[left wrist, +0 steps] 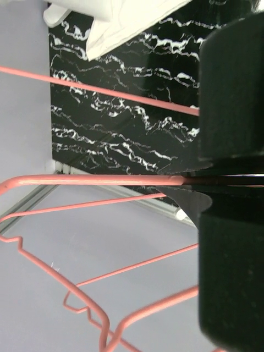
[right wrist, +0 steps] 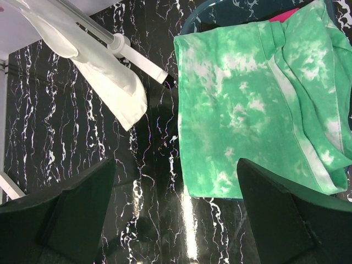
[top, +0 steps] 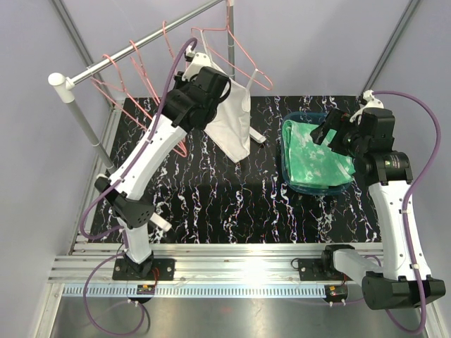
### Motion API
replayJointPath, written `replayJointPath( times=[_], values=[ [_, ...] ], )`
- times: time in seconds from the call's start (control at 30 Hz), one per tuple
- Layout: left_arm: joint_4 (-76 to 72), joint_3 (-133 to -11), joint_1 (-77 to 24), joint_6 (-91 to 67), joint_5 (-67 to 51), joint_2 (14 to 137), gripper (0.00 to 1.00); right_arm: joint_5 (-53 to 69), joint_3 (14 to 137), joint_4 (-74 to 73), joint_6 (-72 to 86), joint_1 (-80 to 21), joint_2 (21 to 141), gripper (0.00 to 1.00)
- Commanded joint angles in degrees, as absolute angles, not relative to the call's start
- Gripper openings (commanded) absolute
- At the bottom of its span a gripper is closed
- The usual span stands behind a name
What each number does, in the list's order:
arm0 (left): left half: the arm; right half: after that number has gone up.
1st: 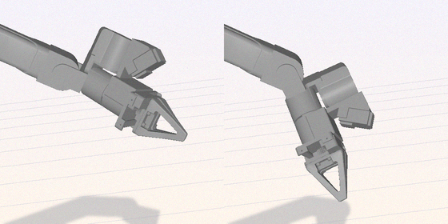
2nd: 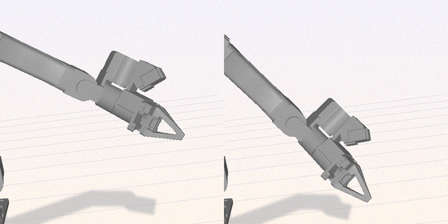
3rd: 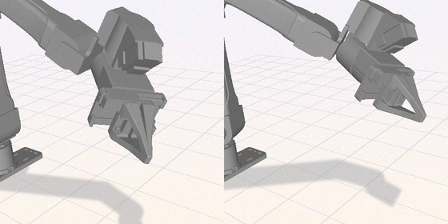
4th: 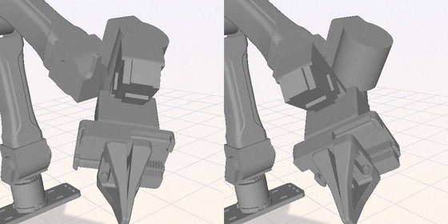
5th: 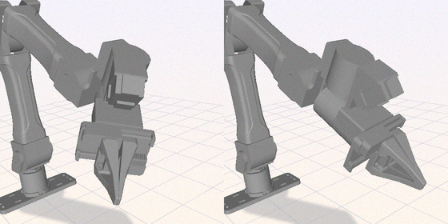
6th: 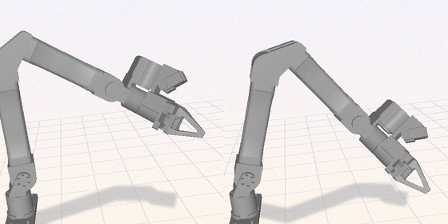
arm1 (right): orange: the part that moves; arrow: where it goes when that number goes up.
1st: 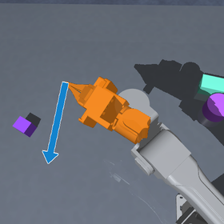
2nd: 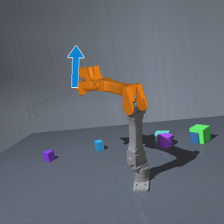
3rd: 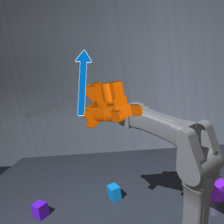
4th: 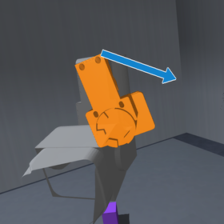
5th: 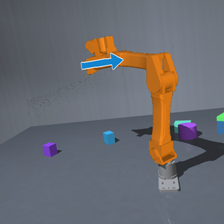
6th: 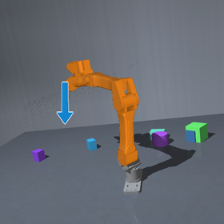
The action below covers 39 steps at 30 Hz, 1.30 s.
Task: Remove the trousers from the hanger
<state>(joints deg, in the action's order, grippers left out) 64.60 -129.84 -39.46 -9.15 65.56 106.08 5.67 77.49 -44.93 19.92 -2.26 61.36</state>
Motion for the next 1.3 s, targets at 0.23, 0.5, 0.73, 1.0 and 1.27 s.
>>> replayJointPath(
  times=[0.23,0.5,0.73,1.0,1.27],
  values=[
    [63.1,-129.0,-39.5,-17.6,41.8,100.2,0.67,7.9,76.9,-43.2,19.5,-2.6,60.4,0.99],
    [50.2,-120.8,-39.5,-19.3,16.4,87.7,0.99,8.6,77.3,-44.0,17.8,-2.5,59.1,1.0],
    [50.6,-121.5,-39.5,-19.6,16.7,82.3,0.99,12.5,76.6,-44.3,14.9,-2.5,56.8,0.99],
    [45.1,-103.7,-39.5,-13.1,24.2,67.8,0.99,10.6,78.6,-50.2,12.6,-2.6,50.1,1.0],
    [46.7,-89.0,-39.5,-10.2,27.3,49.8,0.99,2.6,79.5,-59.1,9.1,-2.5,41.7,0.99]
  ],
)
